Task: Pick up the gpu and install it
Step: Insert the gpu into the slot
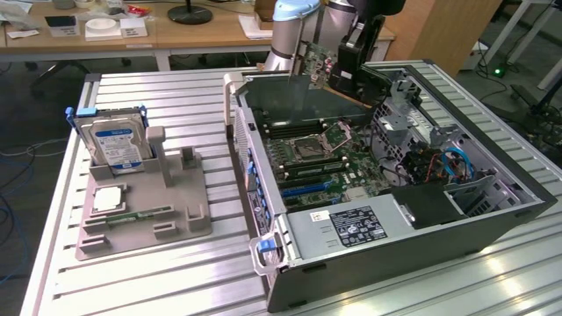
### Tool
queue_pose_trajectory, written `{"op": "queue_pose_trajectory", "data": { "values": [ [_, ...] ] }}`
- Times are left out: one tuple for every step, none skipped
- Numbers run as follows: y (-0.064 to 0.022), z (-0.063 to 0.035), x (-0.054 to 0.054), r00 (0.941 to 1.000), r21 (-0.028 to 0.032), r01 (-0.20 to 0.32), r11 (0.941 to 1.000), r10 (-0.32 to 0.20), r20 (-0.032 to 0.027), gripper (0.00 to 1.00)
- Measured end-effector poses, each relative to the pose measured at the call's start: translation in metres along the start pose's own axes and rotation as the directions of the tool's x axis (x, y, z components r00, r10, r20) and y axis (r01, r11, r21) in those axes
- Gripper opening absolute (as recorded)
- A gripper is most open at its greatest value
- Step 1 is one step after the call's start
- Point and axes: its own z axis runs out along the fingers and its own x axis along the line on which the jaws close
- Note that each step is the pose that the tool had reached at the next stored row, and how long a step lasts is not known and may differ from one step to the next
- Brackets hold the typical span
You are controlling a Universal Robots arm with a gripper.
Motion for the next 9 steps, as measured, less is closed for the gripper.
{"op": "queue_pose_trajectory", "data": {
  "values": [
    [0.0, 0.0, 0.0, 1.0, 0.0, 0.0, 1.0, 0.0, -0.0001, 0.28],
    [0.0, 0.0, 0.0, 1.0, 0.0, 0.0, 1.0, 0.0, -0.0001, 0.28],
    [0.0, 0.0, 0.0, 1.0, 0.0, 0.0, 1.0, 0.0, 0.0, 0.28],
    [0.0, 0.0, 0.0, 1.0, 0.0, 0.0, 1.0, 0.0, 0.0, 0.28],
    [0.0, 0.0, 0.0, 1.0, 0.0, 0.0, 1.0, 0.0, 0.0, 0.28],
    [0.0, 0.0, 0.0, 1.0, -0.0001, 0.0, 1.0, 0.0, -0.0001, 0.28],
    [0.0, 0.0, 0.0, 1.0, 0.0, 0.0, 1.0, 0.0, -0.0001, 0.28],
    [0.0, 0.0, 0.0, 1.0, 0.0, 0.0, 1.0, 0.0, -0.0001, 0.28],
    [0.0, 0.0, 0.0, 1.0, 0.0, 0.0, 1.0, 0.0, -0.0001, 0.28]
  ]
}}
